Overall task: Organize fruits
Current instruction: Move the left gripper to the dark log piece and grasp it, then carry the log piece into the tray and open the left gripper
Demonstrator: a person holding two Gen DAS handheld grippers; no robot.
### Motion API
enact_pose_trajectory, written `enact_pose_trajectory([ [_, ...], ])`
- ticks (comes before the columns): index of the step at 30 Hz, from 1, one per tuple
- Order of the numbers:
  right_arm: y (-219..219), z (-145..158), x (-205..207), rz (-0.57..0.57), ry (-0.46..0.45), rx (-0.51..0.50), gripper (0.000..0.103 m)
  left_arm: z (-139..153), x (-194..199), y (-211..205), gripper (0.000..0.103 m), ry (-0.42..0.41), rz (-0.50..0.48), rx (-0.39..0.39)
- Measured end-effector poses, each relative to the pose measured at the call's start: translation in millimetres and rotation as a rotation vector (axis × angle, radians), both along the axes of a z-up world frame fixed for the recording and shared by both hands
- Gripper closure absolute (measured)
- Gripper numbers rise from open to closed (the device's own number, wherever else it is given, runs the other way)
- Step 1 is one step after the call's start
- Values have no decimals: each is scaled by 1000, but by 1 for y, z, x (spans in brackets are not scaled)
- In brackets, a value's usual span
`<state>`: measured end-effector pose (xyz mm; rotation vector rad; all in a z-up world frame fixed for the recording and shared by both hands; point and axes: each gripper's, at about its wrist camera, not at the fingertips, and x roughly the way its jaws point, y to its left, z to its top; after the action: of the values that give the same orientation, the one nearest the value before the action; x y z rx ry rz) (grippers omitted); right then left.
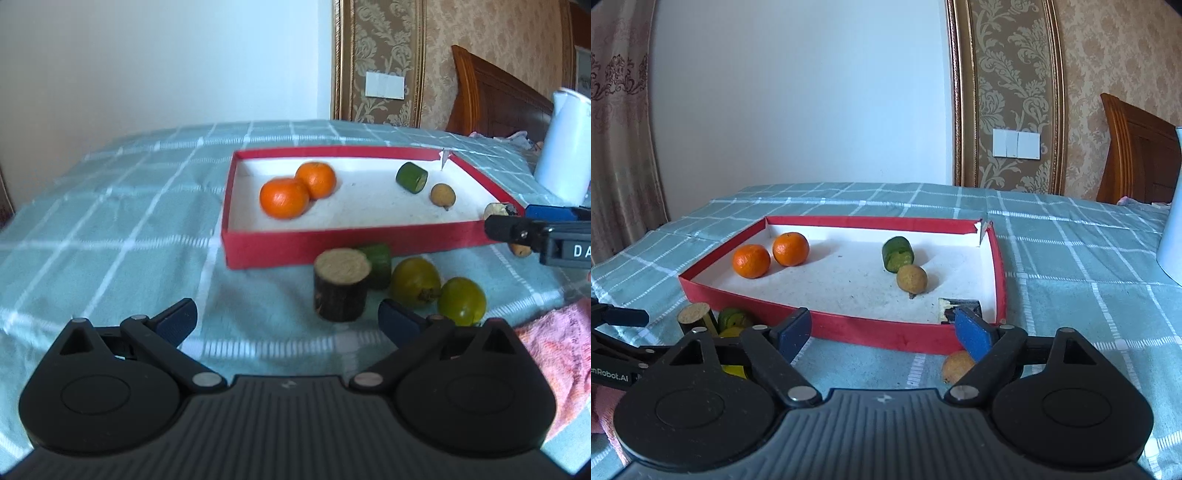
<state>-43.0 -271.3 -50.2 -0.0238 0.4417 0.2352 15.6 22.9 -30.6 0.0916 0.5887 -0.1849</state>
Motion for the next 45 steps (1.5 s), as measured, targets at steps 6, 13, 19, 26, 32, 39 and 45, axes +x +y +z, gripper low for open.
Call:
enact_pose_trajectory([
  [6, 0, 0, 0, 0, 4, 0, 18, 5, 8, -16, 13, -42, -8, 70],
  [13, 1, -2, 3, -7, 34, -11, 18, 1, 13, -10, 61, 15, -44, -19],
  [19, 1, -3, 5, -9, 43, -15, 18, -1, 11, -17, 73, -6, -75, 4],
  [26, 1, -5, 7, -13, 52, -15, 18, 4, 6, -9, 73, -14, -47, -21],
  [32, 4, -6, 7, -2, 57, -30, 18, 28, 5, -2, 73, -56, -52, -48],
  [39, 6, -8, 8, -10, 57, -50, 14, 42, 24, -14, 73, -69, -81, -58],
  [45, 10, -10, 7, -9, 51, -85, 12, 39, 55, -29, 73, -52, -92, -62],
])
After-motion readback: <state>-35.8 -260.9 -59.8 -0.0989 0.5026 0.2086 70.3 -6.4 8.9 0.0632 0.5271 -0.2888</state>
